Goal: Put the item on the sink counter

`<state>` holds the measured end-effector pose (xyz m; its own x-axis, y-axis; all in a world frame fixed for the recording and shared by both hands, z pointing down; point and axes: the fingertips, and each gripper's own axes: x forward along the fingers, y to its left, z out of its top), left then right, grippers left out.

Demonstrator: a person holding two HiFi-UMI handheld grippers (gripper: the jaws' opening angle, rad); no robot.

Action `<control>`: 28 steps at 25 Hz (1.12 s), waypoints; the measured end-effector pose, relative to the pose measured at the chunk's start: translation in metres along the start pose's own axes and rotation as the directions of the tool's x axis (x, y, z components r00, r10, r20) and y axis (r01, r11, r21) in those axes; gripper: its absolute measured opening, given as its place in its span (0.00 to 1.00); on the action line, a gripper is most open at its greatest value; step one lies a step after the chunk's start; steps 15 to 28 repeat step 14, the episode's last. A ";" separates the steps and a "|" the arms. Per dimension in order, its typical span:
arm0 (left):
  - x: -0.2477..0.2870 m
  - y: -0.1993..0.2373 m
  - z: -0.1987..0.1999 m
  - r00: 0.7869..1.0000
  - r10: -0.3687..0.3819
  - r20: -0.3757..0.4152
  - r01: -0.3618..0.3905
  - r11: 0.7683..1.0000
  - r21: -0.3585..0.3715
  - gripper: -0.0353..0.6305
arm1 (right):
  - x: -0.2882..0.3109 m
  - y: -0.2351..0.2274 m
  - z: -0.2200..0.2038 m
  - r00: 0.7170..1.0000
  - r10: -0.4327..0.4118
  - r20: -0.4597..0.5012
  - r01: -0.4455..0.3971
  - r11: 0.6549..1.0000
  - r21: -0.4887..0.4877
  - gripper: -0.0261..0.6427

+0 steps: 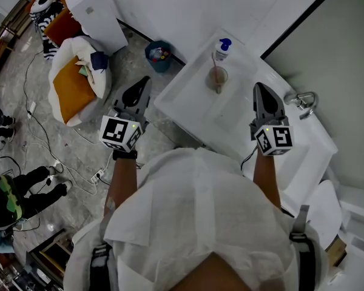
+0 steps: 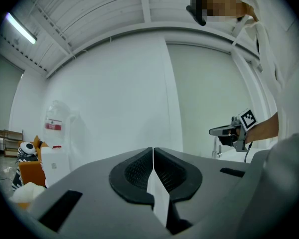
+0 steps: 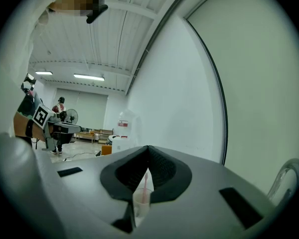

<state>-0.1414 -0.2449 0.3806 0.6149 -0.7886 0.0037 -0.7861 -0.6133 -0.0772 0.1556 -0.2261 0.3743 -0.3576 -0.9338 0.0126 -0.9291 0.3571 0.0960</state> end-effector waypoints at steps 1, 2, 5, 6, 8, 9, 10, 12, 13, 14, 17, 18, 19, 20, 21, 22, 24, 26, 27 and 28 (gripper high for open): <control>0.000 0.000 0.000 1.000 0.000 0.000 0.000 1.000 0.000 0.08 | 0.000 0.000 0.000 1.000 -0.001 0.002 0.001 1.000 0.006 0.05; 0.000 0.000 0.000 1.000 0.001 0.000 -0.001 1.000 0.000 0.08 | 0.000 -0.001 0.000 1.000 -0.002 0.004 0.002 1.000 0.010 0.05; 0.000 0.000 0.000 1.000 0.002 0.000 -0.002 1.000 -0.001 0.08 | 0.000 -0.002 -0.001 1.000 -0.003 0.001 0.003 1.000 0.009 0.05; 0.000 0.000 0.000 1.000 0.003 0.001 -0.003 1.000 -0.001 0.08 | 0.000 -0.002 -0.001 1.000 -0.003 0.000 0.003 1.000 0.007 0.05; -0.001 0.000 0.000 1.000 0.002 0.001 -0.002 1.000 0.000 0.08 | -0.001 -0.001 0.000 1.000 -0.004 0.001 0.004 1.000 0.006 0.05; -0.002 0.000 0.001 1.000 0.002 0.002 -0.002 1.000 0.000 0.08 | -0.001 -0.001 0.001 1.000 -0.005 0.002 0.005 1.000 0.006 0.05; -0.003 0.000 0.001 1.000 0.003 0.002 -0.003 1.000 0.000 0.08 | -0.002 0.000 0.002 1.000 -0.005 0.002 0.005 1.000 0.006 0.05; -0.004 0.000 0.002 1.000 0.003 0.003 -0.003 1.000 0.001 0.08 | -0.003 0.000 0.002 1.000 -0.004 0.003 0.004 1.000 0.003 0.05; -0.004 0.000 0.003 1.000 0.003 0.004 -0.003 1.000 0.001 0.08 | -0.004 0.000 0.003 1.000 -0.004 0.004 0.004 1.000 0.001 0.05; -0.004 0.000 0.003 1.000 0.002 0.005 -0.002 1.000 0.002 0.08 | -0.004 0.000 0.003 1.000 -0.003 0.005 0.003 1.000 0.000 0.05; -0.004 0.000 0.003 1.000 0.002 0.005 -0.002 1.000 0.002 0.08 | -0.004 0.000 0.003 1.000 -0.003 0.005 0.003 1.000 0.000 0.05; -0.004 0.000 0.003 1.000 0.002 0.005 -0.002 1.000 0.002 0.08 | -0.004 0.000 0.003 1.000 -0.003 0.005 0.003 1.000 0.000 0.05; -0.004 0.000 0.003 1.000 0.002 0.005 -0.002 1.000 0.002 0.08 | -0.004 0.000 0.003 1.000 -0.003 0.005 0.003 1.000 0.000 0.05; -0.004 0.000 0.003 1.000 0.002 0.005 -0.002 1.000 0.002 0.08 | -0.004 0.000 0.003 1.000 -0.003 0.005 0.003 1.000 0.000 0.05; -0.004 0.000 0.003 1.000 0.002 0.005 -0.002 1.000 0.002 0.08 | -0.004 0.000 0.003 1.000 -0.003 0.005 0.003 1.000 0.000 0.05; -0.004 0.000 0.003 1.000 0.002 0.005 -0.002 1.000 0.002 0.08 | -0.004 0.000 0.003 1.000 -0.003 0.005 0.003 1.000 0.000 0.05; -0.004 0.000 0.003 1.000 0.002 0.005 -0.002 1.000 0.002 0.08 | -0.004 0.000 0.003 1.000 -0.003 0.005 0.003 1.000 0.000 0.05; -0.004 0.000 0.003 1.000 0.002 0.005 -0.002 1.000 0.002 0.08 | -0.004 0.000 0.003 1.000 -0.003 0.005 0.003 1.000 0.000 0.05; -0.004 0.000 0.003 1.000 0.002 0.005 -0.002 1.000 0.002 0.08 | -0.004 0.000 0.003 1.000 -0.003 0.005 0.003 1.000 0.000 0.05; -0.004 0.000 0.003 1.000 0.002 0.005 -0.002 1.000 0.002 0.08 | -0.004 0.000 0.003 1.000 -0.003 0.005 0.003 1.000 0.000 0.05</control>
